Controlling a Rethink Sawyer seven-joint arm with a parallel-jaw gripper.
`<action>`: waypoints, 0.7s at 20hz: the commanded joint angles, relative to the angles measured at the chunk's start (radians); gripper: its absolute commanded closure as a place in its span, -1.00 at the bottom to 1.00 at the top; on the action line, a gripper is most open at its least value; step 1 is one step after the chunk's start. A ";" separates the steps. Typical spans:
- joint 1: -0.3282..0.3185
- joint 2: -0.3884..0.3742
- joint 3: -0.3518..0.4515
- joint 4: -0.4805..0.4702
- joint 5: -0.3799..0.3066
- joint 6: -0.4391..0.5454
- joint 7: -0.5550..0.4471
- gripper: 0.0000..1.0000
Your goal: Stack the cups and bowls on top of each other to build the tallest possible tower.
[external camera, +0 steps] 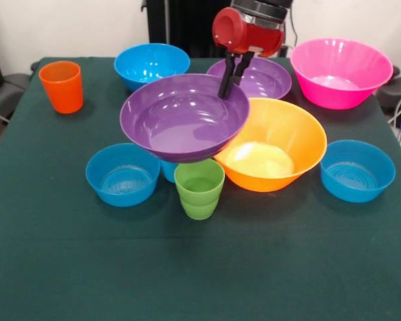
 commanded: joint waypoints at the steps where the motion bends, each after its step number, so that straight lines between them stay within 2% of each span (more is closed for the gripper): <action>1: 0.030 0.007 0.023 -0.038 0.035 0.039 0.126 1.00; 14: 0.061 0.028 0.009 -0.039 0.070 0.022 0.141 1.00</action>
